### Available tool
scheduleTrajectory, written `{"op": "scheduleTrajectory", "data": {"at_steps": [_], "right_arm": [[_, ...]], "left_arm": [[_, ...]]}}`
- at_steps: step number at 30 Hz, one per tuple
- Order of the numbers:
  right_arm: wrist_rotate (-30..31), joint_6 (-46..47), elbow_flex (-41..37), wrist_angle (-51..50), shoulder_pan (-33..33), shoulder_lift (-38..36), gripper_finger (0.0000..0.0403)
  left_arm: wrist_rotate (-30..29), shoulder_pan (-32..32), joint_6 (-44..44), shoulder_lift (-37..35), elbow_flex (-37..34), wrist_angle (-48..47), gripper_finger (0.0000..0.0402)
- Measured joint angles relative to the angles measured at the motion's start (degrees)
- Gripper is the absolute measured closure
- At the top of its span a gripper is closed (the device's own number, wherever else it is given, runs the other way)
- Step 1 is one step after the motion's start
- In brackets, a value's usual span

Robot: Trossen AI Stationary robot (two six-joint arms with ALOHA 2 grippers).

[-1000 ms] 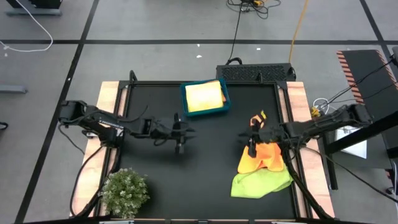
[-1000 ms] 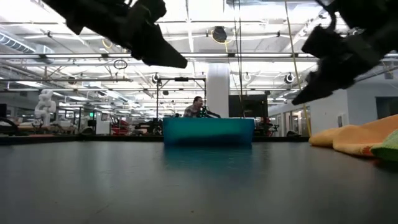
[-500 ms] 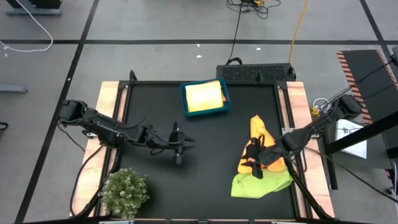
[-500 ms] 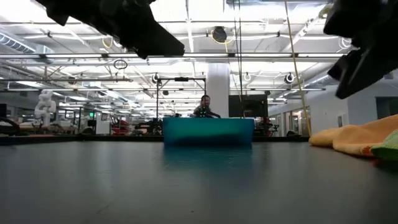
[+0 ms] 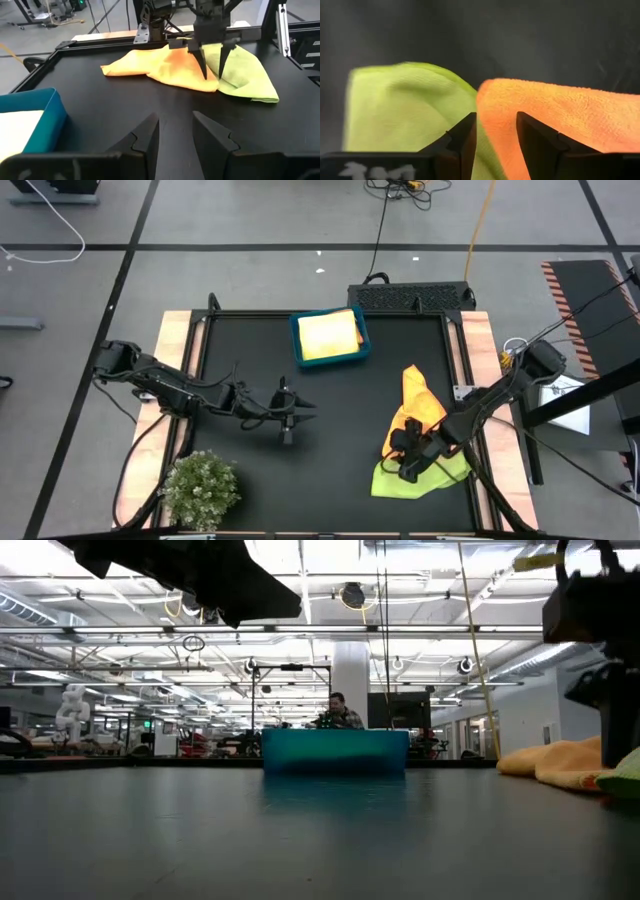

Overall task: Fold microfiber towels
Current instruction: Fold the orange microfiber towel

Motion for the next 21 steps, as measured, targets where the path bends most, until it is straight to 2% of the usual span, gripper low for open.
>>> {"op": "scheduleTrajectory", "data": {"at_steps": [5, 10, 13, 17, 21], "right_arm": [[-0.03, -0.74, 0.01, 0.31, -0.89, 3.69, 0.0274], [0.49, -2.81, 0.15, -0.55, -2.17, 4.12, 0.0283], [1.70, -6.29, 0.00, -0.99, -3.08, 2.81, 0.0319], [3.56, -11.88, -0.06, -0.88, -4.99, -0.40, 0.0390], [6.22, -15.77, -0.07, -0.60, -7.48, -3.85, 0.0395]], "left_arm": [[0.02, 0.00, 0.31, -0.02, 0.00, -0.07, 0.0284], [0.02, 0.07, 0.31, 0.00, 0.00, -0.09, 0.0284], [0.00, 0.07, 0.41, 0.00, 0.00, -0.09, 0.0284], [0.00, 0.07, 0.55, 0.00, 0.00, -0.09, 0.0284], [0.00, 0.07, 0.55, 0.00, 0.00, -0.11, 0.0284]]}}
